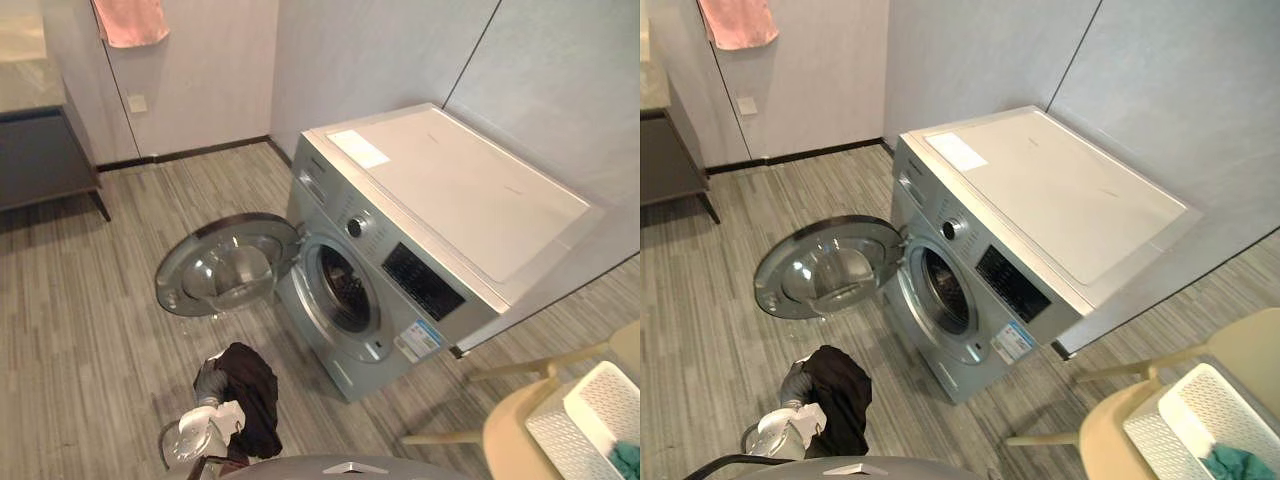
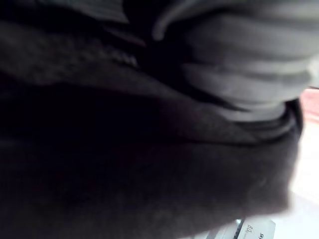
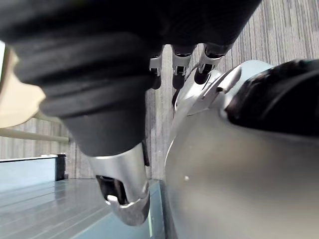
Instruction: Pick up the laundry basket with both hands and put the clothes into the washing machine.
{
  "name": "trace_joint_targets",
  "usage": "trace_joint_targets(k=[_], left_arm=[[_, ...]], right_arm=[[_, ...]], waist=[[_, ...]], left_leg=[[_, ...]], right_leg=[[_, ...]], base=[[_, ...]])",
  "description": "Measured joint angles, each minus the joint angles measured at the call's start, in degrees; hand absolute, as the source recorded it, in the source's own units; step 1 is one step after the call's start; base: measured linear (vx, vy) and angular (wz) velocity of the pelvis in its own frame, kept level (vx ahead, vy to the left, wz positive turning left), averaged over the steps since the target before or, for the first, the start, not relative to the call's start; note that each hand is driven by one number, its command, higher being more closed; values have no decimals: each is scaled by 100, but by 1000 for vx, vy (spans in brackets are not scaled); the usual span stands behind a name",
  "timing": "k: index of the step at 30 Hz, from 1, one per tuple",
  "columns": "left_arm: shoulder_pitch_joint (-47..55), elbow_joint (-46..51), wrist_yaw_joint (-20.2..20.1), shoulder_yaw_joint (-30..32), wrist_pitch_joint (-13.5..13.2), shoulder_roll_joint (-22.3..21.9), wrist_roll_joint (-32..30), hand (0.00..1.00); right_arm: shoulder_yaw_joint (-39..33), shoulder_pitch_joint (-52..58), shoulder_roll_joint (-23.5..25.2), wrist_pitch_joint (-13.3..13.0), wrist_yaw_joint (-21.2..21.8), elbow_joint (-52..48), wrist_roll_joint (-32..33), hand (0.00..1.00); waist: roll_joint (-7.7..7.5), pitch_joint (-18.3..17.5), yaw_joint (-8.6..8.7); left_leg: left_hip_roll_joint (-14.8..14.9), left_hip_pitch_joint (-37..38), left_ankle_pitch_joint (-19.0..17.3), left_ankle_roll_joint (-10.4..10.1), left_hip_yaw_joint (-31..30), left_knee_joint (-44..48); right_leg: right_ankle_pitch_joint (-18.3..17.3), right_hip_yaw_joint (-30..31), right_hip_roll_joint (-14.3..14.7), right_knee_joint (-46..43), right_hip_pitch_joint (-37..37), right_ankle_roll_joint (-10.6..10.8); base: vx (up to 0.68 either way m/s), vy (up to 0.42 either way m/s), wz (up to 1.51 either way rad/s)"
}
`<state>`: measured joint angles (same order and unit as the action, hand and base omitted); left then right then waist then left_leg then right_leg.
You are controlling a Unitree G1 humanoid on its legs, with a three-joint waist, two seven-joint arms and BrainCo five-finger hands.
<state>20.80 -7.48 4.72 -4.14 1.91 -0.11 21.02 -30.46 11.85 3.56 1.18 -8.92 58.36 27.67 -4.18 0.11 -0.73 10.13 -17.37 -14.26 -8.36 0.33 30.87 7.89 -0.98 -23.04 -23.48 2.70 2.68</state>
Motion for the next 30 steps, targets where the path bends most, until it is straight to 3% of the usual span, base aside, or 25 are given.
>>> trace_joint_targets(k=[1, 2, 4, 5, 7, 9, 10, 13, 15, 16, 18, 19, 22, 24, 26, 27, 29, 30], left_arm=[[-14, -20, 5, 7, -3, 51, -24, 100], [-18, -23, 16, 21, -14, 81, -36, 100], [10, -27, 126, 40, -19, 87, -36, 100], [4, -21, 128, 30, -19, 80, -36, 100], [-81, 1, 126, 29, -40, 38, -33, 100], [-271, -11, 112, 28, -45, -100, -30, 100], [-421, 7, 101, -7, -34, -294, -29, 100], [-565, 146, -22, -335, -29, -370, -29, 100], [-605, 180, -23, -319, -28, -376, -30, 100], [-604, 189, -19, -297, -27, -380, -25, 100], [-544, 268, -21, -272, -26, -376, 14, 100], [-480, 375, -26, -271, -25, -372, 16, 100], [-243, 662, -20, -126, -27, -379, 20, 100], [-154, 671, -10, -39, -25, -387, 21, 100], [-29, 668, -4, 3, -16, -390, 20, 100], [-9, 662, -6, 9, -3, -384, 20, 100], [-8, 614, -17, -58, -3, -351, 20, 100], [29, 440, -59, -184, 50, -349, 24, 100]], right_arm=[[19, 2, -20, -17, 2, -136, 35, 0], [39, -4, -20, -38, 4, -187, 103, 0], [257, -22, -26, -114, 6, -453, 185, 0], [356, -14, -59, -123, 15, -597, 185, 0], [555, -45, -66, -146, 29, -866, 203, 0], [599, -26, 12, -143, 85, -1017, 203, 0], [585, -59, -91, -147, 84, -1072, 170, 0], [548, 67, -130, -142, 74, -1228, 176, 0], [521, 87, -130, -146, 61, -1244, 198, 0], [484, 91, -105, -144, 15, -1230, 230, 0], [450, 116, -87, -151, -3, -1224, 239, 0], [460, 135, -131, -149, -3, -1237, 236, 0], [577, 104, -210, -110, -13, -1237, 163, 0], [682, 102, -227, -92, -33, -1237, 114, 0], [922, 86, -255, -92, -34, -1231, 106, 0], [1094, 72, -245, -93, -23, -1230, 98, 0], [1167, 76, -241, -97, 11, -1178, 32, 0], [1145, 52, -286, -102, 20, -1014, -116, 0]], waist=[[75, 7, 60], [91, 17, 100], [204, 123, 153], [264, 171, 159], [325, 199, 168], [308, 235, 166], [481, 337, 148], [649, 368, 275], [675, 389, 254], [668, 442, 211], [615, 522, 91], [670, 523, -3], [720, 519, -107], [679, 518, -155], [561, 479, -190], [425, 435, -234], [354, 399, -234], [389, 327, -216]], left_leg=[[9, 252, 82, 147, 226, -290], [10, 385, 124, 197, 322, -441], [78, 1184, 249, 270, 916, -1038], [135, 1498, 272, 238, 1197, -1249], [216, 1883, 267, 190, 1719, -1469], [243, 2009, 109, 28, 2067, -1482], [391, 2163, 104, 23, 2272, -1569], [445, 2293, 220, 82, 2323, -1793], [612, 2458, 239, 77, 2329, -1486], [831, 2363, 212, 166, 2307, -724], [1168, 1860, 433, 697, 1964, 913], [1276, 1402, 650, 1007, 1609, 2053], [1191, 579, 621, 973, 1253, 3392], [1111, 247, 428, 928, 1183, 3110], [960, 245, 189, 834, 980, 1774], [803, 392, 182, 771, 697, 491], [583, 515, 263, 657, 217, -380], [439, 607, 508, 513, -198, -994]], right_leg=[[122, -55, -35, -508, 320, -298], [-130, -142, -12, -904, 518, -287], [-1320, -1050, 259, -2063, 1001, -170], [-1657, -1409, 473, -2255, 1076, -88], [-2121, -2162, 848, -2183, 1206, -62], [-2406, -3088, 957, -1343, 960, -131], [-2522, -3433, 1165, -950, 726, -277], [-2604, -3360, 1442, -765, 692, -477], [-2711, -3259, 1647, -633, 467, -508], [-2728, -3185, 1778, -496, 201, -515], [-2848, -2963, 1951, -351, -88, -511], [-2928, -2764, 2033, -362, -176, -511], [-3007, -2308, 2109, -331, -271, -547], [-2936, -2055, 2094, -227, -270, -538], [-2731, -1658, 2020, 31, -322, -375], [-2638, -1341, 1868, 117, -302, -262], [-2561, -1123, 1707, 183, -306, -126], [-2463, -924, 1600, 275, -336, 48]], base=[[140, 261, -49], [140, 160, -69], [164, 46, -115], [145, -39, -124], [118, -136, -125], [123, -200, -109], [113, -165, -73], [143, -143, -26], [205, -130, -25], [146, -144, -39], [84, -110, -55], [47, 10, -63], [160, 92, -90], [203, 125, -83], [267, 195, -106], [308, 253, -98], [276, 287, -82], [314, 419, -92]])
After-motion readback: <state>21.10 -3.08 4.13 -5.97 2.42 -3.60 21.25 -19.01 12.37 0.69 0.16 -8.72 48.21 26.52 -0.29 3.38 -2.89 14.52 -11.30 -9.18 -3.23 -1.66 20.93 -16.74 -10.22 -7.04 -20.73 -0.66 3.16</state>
